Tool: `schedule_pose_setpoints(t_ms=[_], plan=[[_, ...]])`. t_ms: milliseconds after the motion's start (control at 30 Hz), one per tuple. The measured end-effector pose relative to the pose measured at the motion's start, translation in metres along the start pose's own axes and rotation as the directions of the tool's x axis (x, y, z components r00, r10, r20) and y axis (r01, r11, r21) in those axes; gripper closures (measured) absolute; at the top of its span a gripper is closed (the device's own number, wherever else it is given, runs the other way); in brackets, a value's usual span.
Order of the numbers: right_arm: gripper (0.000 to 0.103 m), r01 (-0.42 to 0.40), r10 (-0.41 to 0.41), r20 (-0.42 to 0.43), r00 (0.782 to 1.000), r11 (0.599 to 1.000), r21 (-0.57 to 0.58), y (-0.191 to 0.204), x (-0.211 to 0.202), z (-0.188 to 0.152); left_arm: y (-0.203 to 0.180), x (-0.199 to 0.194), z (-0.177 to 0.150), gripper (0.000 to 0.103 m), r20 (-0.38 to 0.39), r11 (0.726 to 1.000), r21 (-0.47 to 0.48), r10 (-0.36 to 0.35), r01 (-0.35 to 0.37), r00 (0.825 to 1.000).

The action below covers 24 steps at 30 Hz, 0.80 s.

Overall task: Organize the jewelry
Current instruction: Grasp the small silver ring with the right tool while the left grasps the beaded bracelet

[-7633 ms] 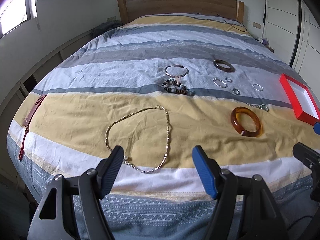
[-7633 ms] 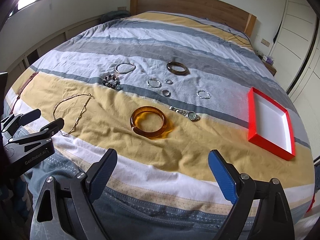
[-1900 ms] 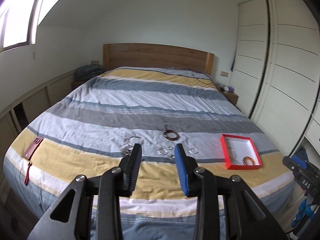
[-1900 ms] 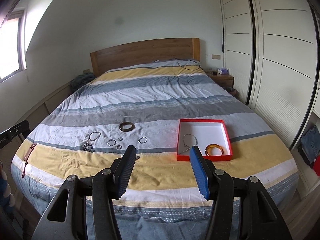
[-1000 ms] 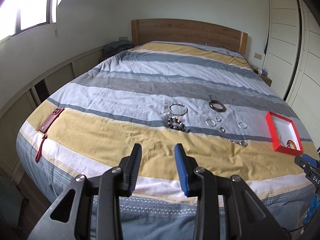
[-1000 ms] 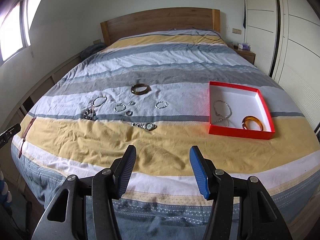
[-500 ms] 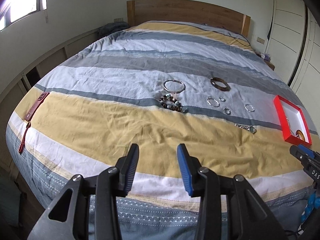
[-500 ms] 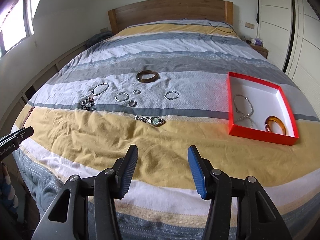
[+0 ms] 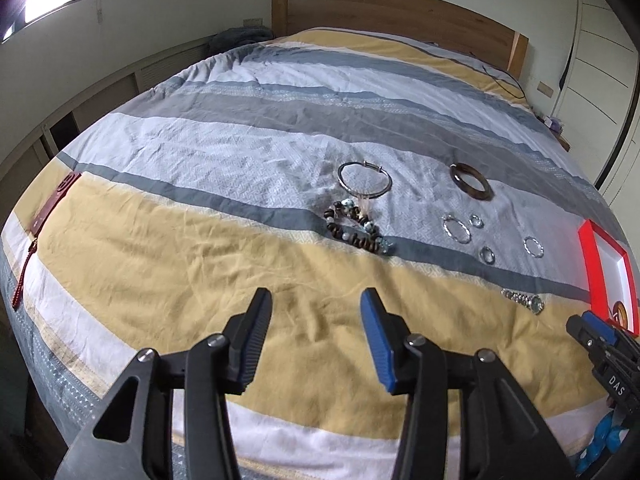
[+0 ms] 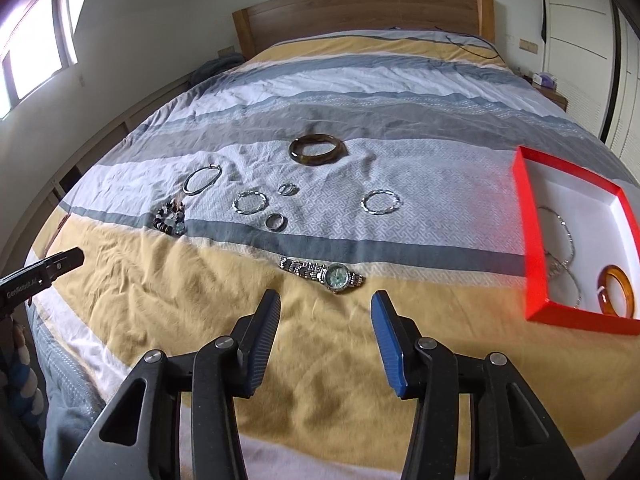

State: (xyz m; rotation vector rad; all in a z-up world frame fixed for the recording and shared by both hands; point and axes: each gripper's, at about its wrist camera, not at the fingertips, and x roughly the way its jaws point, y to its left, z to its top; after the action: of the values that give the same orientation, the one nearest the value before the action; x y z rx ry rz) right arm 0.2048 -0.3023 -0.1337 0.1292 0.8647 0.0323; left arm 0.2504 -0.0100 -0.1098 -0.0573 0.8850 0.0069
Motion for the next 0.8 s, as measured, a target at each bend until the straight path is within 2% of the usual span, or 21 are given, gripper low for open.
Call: schedule_pose_setpoints(t_ms=[400,567,800], plan=[[0.059,-0.091,0.089,-0.027,0.996,0.991,-0.094,0.028,0.065,0.039,-0.025,0.070,0.029,0.058,-0.024,0.999,-0.044,-0.029,0.028,0.999],[0.060,-0.116,0.110,-0.058,0.992,0.987,-0.110,0.033,0.097,0.047,-0.033,0.098,0.031,0.058,-0.050,0.997,-0.066,-0.035,0.031,0.998],[0.067,-0.136,0.125,-0.086,0.988,0.981,-0.136,0.039,0.131,0.052,-0.042,0.124,0.030,0.054,-0.074,0.997,-0.072,-0.033,0.028,0.997]])
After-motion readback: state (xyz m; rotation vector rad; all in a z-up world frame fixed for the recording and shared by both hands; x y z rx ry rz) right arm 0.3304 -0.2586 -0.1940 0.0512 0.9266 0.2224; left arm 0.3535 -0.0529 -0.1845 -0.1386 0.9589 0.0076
